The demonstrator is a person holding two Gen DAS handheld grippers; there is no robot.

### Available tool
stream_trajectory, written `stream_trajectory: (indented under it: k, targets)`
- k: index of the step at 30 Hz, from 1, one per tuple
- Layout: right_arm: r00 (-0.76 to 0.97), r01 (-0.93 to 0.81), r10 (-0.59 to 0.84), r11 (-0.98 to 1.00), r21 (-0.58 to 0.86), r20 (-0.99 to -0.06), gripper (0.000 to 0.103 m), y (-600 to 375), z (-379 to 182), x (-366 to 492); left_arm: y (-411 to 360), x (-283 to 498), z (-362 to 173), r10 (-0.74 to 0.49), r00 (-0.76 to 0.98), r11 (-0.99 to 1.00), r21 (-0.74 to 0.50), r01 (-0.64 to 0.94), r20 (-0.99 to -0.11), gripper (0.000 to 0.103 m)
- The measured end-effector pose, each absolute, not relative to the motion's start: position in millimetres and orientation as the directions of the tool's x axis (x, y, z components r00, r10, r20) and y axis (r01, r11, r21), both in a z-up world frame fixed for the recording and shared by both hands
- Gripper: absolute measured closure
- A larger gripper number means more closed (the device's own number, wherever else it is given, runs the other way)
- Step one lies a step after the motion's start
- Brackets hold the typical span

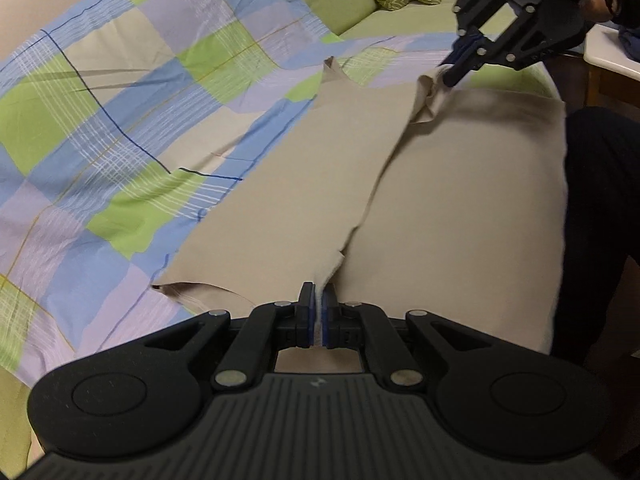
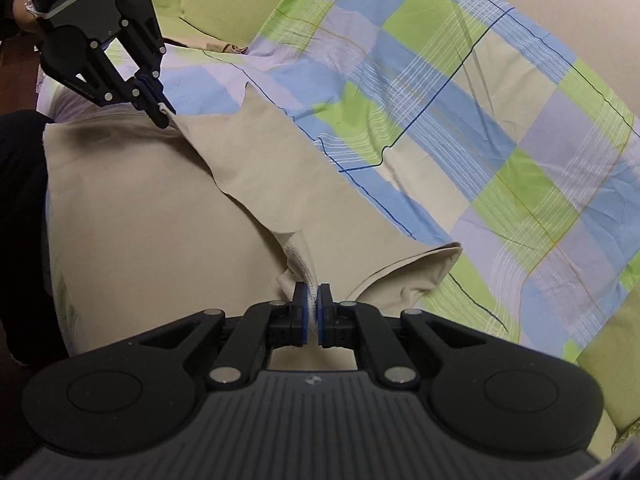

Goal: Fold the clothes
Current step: 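Lift the shirt side with both grippers and fold it over the middle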

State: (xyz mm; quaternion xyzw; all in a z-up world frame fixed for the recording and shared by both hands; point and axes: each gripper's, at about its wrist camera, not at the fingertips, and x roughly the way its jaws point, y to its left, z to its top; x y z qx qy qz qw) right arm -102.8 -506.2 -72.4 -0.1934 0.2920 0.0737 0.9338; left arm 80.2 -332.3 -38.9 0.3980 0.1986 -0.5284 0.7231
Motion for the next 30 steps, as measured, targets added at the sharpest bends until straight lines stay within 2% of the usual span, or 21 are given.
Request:
stream_trajectory:
  k: [5,10,14,20,27,30]
  targets:
    - [0.83,-0.239,0.009,0.909,-0.341,-0.557,0.1,-515.7,-65.2,-92.6,-336.3,98.6,-13.9,-0.63,0.391,0.155,0.385,0.91,-0.671,0.103]
    - [0.857,-0.271,0.012,0.86,-0.432,-0.515,0.1,-501.4,-46.6,-111.4,-316.2,72.0,5.7,-0.658,0.365,0.123,0.384,0.915,-0.659,0.103]
    - [0.849,-0.342,0.02,0.783,-0.519,-0.529,0.1,-470.4,-52.6,-145.7,-302.2,33.5,-4.0,-0.64,0.328,0.069,0.373,0.925,-0.695,0.103]
    - [0.804,-0.425,-0.026,0.673,-0.605,-0.594,0.1,-431.7,-94.6,-177.9,-289.0,-2.9,-38.7,-0.599,0.305,0.062,0.337,0.939,-0.741,0.103]
    - [0.831,-0.373,-0.027,0.713,-0.594,-0.555,0.1,-426.7,-92.4,-194.7,-283.3,-18.2,-47.7,-0.58,0.322,0.058,0.356,0.933,-0.749,0.103]
    - [0.822,-0.389,-0.023,0.707,-0.591,-0.568,0.1,-421.2,-98.7,-196.7,-283.7,-20.5,-53.3,-0.568,0.327,0.05,0.365,0.93,-0.755,0.103]
